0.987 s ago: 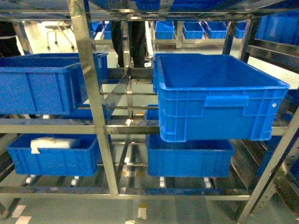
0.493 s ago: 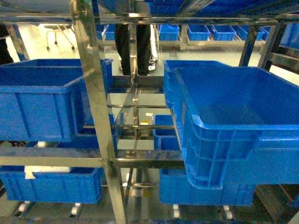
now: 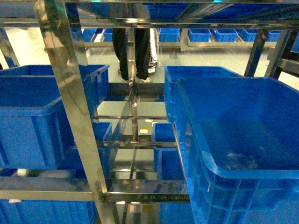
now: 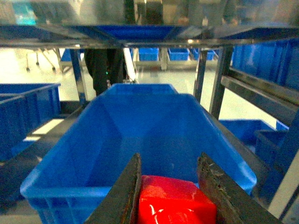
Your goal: Pick red block from blue box to shelf
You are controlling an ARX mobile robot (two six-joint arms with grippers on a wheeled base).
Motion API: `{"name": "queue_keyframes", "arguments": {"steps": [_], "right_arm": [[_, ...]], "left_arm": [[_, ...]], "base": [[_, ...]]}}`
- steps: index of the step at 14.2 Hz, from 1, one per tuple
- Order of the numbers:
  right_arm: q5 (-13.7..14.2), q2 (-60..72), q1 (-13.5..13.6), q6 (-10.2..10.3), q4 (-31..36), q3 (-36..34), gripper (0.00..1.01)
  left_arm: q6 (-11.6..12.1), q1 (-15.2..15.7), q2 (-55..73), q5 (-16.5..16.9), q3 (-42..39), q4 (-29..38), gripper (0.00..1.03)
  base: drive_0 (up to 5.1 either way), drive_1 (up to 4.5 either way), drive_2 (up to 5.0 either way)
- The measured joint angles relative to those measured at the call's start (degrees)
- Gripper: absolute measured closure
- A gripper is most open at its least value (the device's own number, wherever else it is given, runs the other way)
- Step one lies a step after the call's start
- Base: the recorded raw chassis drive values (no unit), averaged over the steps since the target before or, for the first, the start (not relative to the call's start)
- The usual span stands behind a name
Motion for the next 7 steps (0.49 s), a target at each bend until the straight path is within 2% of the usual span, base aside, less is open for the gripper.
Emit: {"name": "queue_keyframes", "arguments": {"steps": [7], "right_arm": [[0.0, 0.0, 0.0, 0.0, -0.4, 0.0, 0.72]], "left_arm": [[0.0, 0.0, 0.0, 0.0, 0.0, -0.3, 0.05]], "base": [[0.0, 0.0, 0.0]]}}
